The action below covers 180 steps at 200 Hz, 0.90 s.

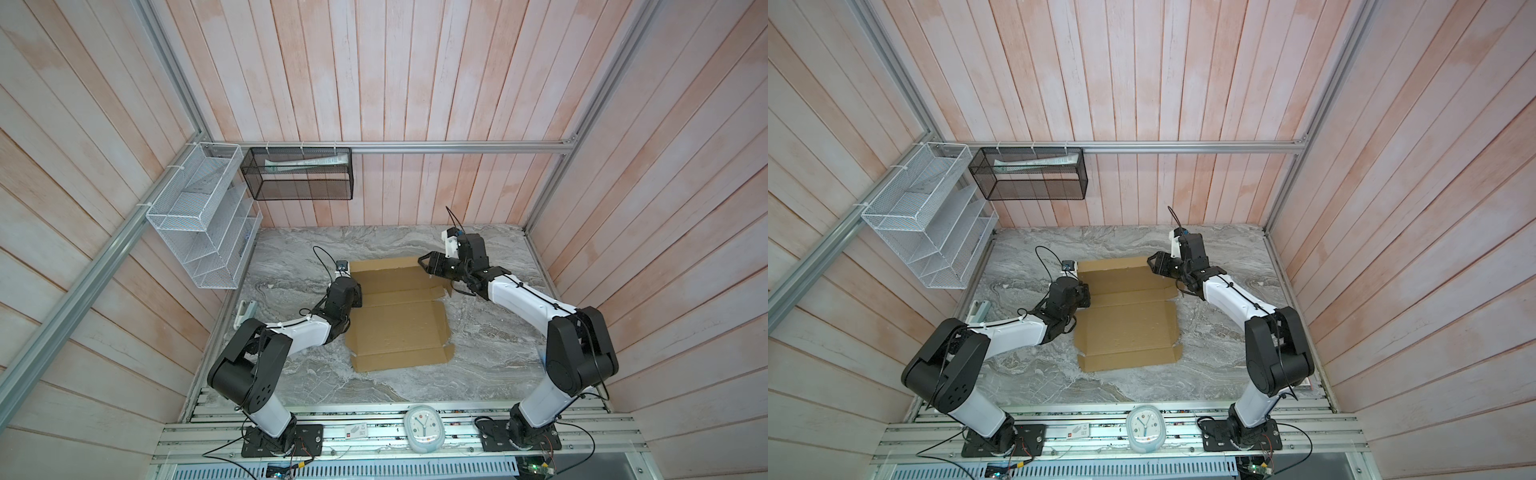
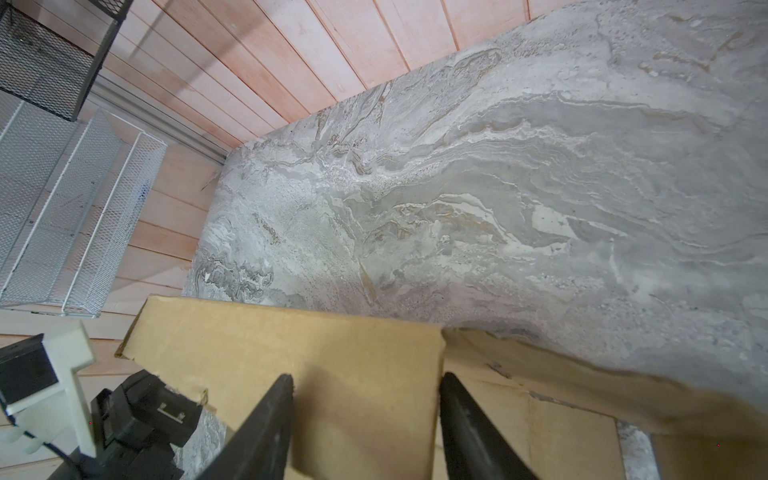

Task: Fold the paper box

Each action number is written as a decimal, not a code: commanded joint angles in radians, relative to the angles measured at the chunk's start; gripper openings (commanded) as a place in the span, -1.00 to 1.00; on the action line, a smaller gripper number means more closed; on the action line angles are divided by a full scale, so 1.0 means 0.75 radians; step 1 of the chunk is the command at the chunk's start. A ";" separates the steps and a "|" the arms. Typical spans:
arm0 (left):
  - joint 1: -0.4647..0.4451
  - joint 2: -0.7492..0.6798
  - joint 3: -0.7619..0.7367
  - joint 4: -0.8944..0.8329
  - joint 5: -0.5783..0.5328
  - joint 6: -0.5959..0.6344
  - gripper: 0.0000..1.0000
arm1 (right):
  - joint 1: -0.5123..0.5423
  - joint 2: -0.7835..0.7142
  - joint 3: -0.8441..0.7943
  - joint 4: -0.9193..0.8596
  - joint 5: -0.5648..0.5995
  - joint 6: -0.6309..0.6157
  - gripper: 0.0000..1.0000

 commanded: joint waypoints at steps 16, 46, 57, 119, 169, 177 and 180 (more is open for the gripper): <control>0.012 -0.063 0.023 -0.038 -0.020 -0.045 -1.00 | -0.017 -0.118 -0.081 -0.015 0.037 -0.046 0.19; 0.021 -0.072 0.050 -0.099 -0.026 -0.057 -1.00 | -0.013 -0.182 -0.125 -0.053 0.047 -0.101 0.23; 0.025 -0.068 0.063 -0.121 -0.025 -0.065 -1.00 | 0.000 -0.200 -0.135 -0.078 0.063 -0.129 0.25; 0.036 -0.048 0.154 -0.235 0.023 -0.098 -1.00 | 0.123 -0.245 -0.239 -0.111 0.224 -0.199 0.29; 0.039 -0.069 0.168 -0.270 0.048 -0.088 -1.00 | 0.131 -0.179 -0.298 -0.014 0.291 -0.185 0.29; 0.039 -0.073 0.165 -0.274 0.050 -0.085 -1.00 | 0.131 -0.165 -0.298 0.003 0.309 -0.179 0.29; 0.039 -0.074 0.165 -0.272 0.050 -0.083 -1.00 | 0.131 -0.162 -0.297 0.008 0.312 -0.179 0.29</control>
